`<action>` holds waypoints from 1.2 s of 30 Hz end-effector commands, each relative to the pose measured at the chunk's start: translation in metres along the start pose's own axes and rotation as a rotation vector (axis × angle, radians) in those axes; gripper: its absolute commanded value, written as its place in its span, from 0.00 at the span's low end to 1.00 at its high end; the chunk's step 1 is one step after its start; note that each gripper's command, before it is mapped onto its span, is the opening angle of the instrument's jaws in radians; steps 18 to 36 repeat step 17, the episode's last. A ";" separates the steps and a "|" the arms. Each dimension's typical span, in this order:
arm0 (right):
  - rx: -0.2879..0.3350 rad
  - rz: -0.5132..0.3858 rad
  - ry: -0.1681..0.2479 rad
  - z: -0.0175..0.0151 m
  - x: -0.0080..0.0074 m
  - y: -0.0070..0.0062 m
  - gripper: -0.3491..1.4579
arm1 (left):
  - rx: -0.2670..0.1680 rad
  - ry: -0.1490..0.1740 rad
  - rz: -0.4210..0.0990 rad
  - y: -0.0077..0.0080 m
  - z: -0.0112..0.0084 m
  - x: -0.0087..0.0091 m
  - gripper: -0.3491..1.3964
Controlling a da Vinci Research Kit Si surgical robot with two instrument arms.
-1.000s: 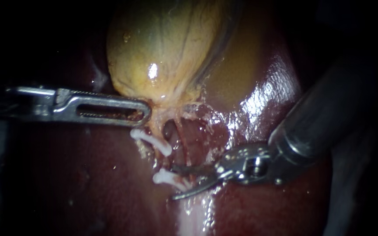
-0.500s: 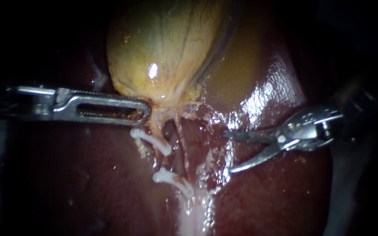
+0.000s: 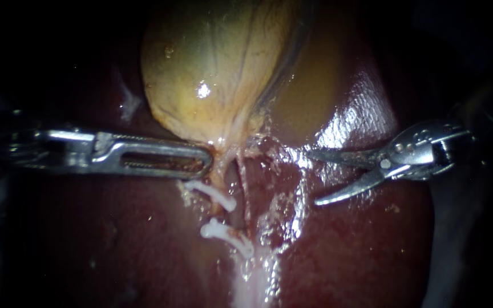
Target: Go back from the cut left tube
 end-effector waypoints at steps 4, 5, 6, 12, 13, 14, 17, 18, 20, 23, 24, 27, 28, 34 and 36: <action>0.000 0.000 0.002 0.0000 0.0000 0.0000 0.99 | 0.001 -0.006 0.000 0.0000 0.0008 0.0000 0.00; 0.000 0.000 0.002 0.0000 0.0000 0.0000 0.99 | 0.000 -0.006 0.000 0.0000 0.0008 0.0000 0.00; 0.000 0.000 0.002 0.0000 0.0000 0.0000 0.99 | 0.000 -0.006 0.000 0.0001 0.0008 0.0000 0.00; -0.002 0.001 0.008 0.0001 0.0000 0.0000 0.99 | 0.000 -0.006 0.000 0.0001 0.0007 0.0000 0.00; -0.002 0.001 0.008 0.0001 0.0000 0.0000 0.99 | 0.000 -0.007 0.000 0.0001 0.0007 0.0000 0.00; -0.002 0.001 0.008 0.0001 0.0000 0.0000 0.99 | -0.001 -0.007 0.000 0.0001 0.0006 0.0001 0.00; -0.003 0.001 0.008 0.0002 0.0001 -0.0002 0.99 | -0.002 -0.008 -0.001 0.0001 0.0005 0.0002 0.00; -0.003 0.001 0.008 0.0002 0.0001 -0.0002 0.99 | -0.002 -0.008 -0.001 0.0001 0.0005 0.0002 0.00; -0.003 0.001 0.008 0.0002 0.0001 -0.0002 0.99 | -0.002 -0.008 -0.001 0.0001 0.0005 0.0002 0.00; -0.003 0.001 0.008 0.0002 0.0001 -0.0002 0.99 | -0.002 -0.008 -0.001 0.0001 0.0005 0.0002 0.00; -0.003 0.001 0.008 0.0002 0.0001 -0.0002 0.99 | -0.002 -0.008 -0.001 0.0001 0.0005 0.0002 0.00; -0.003 0.001 0.008 0.0002 0.0001 -0.0002 0.99 | -0.002 -0.008 -0.001 0.0001 0.0005 0.0002 0.00; -0.003 0.001 0.008 0.0002 0.0001 -0.0002 0.99 | -0.002 -0.008 -0.001 0.0001 0.0005 0.0002 0.00; -0.003 0.001 0.008 0.0002 0.0001 -0.0002 0.99 | -0.002 -0.008 -0.001 0.0001 0.0005 0.0002 0.00; -0.003 0.001 0.008 0.0002 0.0001 -0.0002 0.99 | -0.002 -0.008 -0.001 0.0001 0.0005 0.0002 0.00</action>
